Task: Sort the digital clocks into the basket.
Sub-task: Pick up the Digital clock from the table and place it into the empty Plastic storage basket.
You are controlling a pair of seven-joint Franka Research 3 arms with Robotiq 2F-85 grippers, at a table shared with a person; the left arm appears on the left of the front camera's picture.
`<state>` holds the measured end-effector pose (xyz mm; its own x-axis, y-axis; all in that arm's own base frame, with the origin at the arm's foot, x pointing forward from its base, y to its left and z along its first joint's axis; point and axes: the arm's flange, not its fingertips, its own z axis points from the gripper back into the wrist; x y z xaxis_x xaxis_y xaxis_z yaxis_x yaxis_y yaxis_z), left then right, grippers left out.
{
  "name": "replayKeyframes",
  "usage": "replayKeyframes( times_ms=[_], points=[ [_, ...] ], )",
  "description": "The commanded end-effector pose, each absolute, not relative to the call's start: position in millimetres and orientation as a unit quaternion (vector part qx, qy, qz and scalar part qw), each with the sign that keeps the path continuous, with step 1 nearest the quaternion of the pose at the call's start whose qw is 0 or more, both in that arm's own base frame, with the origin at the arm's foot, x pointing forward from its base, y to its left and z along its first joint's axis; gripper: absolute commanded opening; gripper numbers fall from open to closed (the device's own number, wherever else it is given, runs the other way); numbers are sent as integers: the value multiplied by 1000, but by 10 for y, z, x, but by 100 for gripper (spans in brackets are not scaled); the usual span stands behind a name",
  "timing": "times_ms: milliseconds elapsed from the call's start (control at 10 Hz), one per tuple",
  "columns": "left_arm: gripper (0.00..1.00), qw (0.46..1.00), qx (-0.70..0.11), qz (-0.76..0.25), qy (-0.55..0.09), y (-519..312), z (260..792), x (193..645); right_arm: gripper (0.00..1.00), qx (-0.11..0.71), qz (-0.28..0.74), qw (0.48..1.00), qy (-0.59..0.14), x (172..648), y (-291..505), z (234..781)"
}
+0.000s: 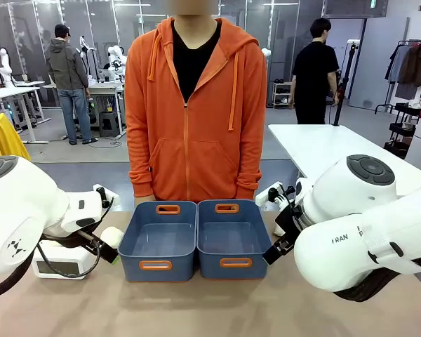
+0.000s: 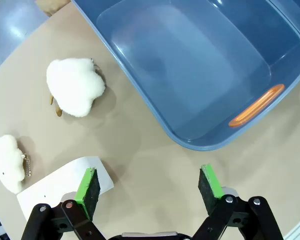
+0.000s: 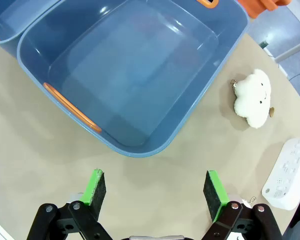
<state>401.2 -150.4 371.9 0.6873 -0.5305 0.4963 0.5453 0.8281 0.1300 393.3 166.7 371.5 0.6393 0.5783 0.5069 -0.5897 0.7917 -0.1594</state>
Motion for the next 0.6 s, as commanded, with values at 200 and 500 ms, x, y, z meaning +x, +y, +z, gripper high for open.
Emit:
replayKeyframes(
  times_ms=[200, 500],
  points=[
    [100, 918, -14, -293, -266, -1503, 3720, 4013, 100, 11, 322, 906, -276, 3933, 1668, 3715],
    [100, 901, -112, -349, -233, -1328, 4419, 3978, 100, 49, 332, 898, -285, 3936, 1379, 4244]
  ],
)
